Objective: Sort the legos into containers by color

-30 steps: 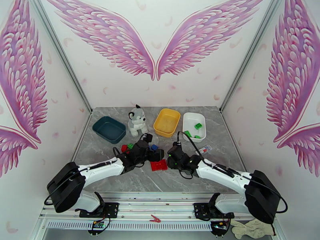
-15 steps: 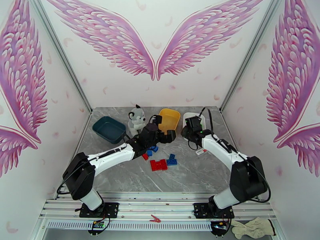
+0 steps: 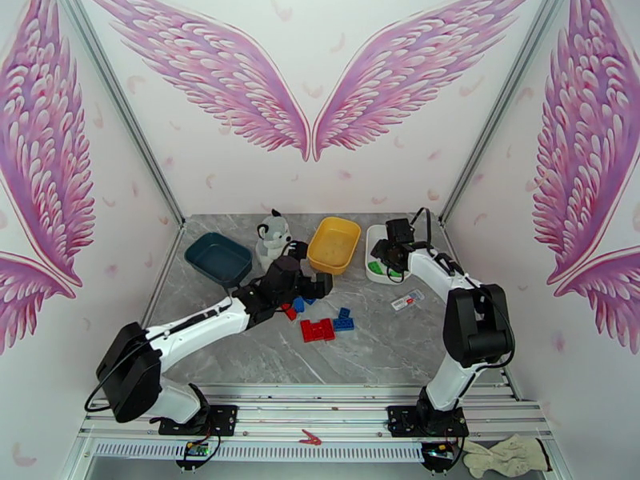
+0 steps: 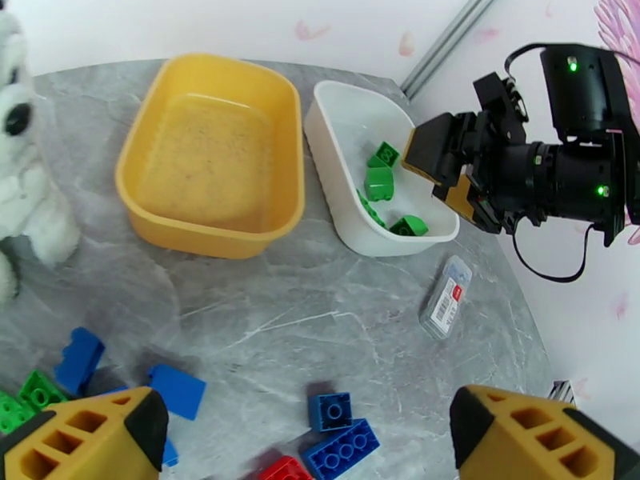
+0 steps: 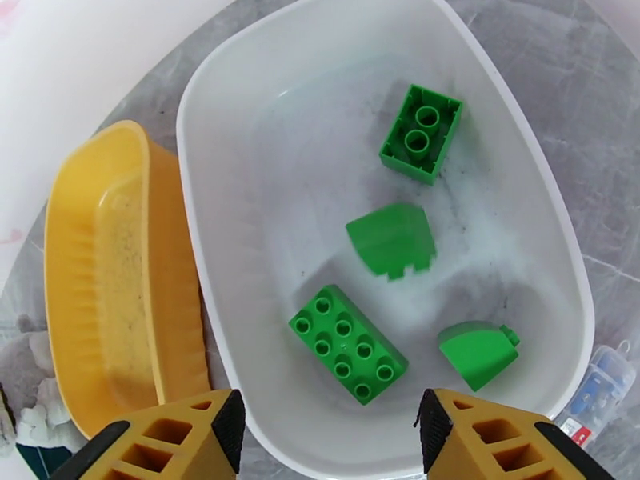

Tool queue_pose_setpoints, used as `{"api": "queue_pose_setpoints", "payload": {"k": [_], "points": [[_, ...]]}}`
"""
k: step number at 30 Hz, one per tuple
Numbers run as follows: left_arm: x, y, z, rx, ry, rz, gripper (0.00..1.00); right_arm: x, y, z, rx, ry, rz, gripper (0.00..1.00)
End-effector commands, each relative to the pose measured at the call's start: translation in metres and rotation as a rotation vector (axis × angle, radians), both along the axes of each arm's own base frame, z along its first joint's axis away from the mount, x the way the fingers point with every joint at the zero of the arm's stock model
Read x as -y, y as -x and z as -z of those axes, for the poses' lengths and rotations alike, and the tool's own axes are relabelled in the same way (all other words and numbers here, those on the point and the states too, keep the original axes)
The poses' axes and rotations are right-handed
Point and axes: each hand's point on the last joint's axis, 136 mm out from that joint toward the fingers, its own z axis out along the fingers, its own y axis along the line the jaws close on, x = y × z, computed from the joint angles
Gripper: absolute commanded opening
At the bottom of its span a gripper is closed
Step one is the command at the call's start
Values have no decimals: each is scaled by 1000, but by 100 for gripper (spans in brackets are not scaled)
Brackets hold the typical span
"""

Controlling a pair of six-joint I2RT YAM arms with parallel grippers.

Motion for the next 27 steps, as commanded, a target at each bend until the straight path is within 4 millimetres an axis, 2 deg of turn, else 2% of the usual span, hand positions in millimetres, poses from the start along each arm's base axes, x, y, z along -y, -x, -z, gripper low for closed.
{"api": "queue_pose_setpoints", "payload": {"k": [1,6,9,11,15,23,27], "points": [[-38,4,-3,20,-34,-72,99,-23,3,-33,109,-55,-59,64],[-95,7,2,9,-42,-184,99,-73,13,-45,179,-29,-181,62],[-127,8,9,-10,-22,-247,99,-110,21,-49,206,18,-271,62],[-147,8,13,-23,-1,-291,99,-137,27,-51,226,48,-345,62],[-177,5,23,-48,29,-353,99,-204,51,-53,281,94,-550,62],[-230,-2,58,-154,162,-461,99,-323,107,-30,273,183,-1001,62],[-249,-2,67,-184,244,-504,99,-363,126,-9,240,275,-1151,61]]}}
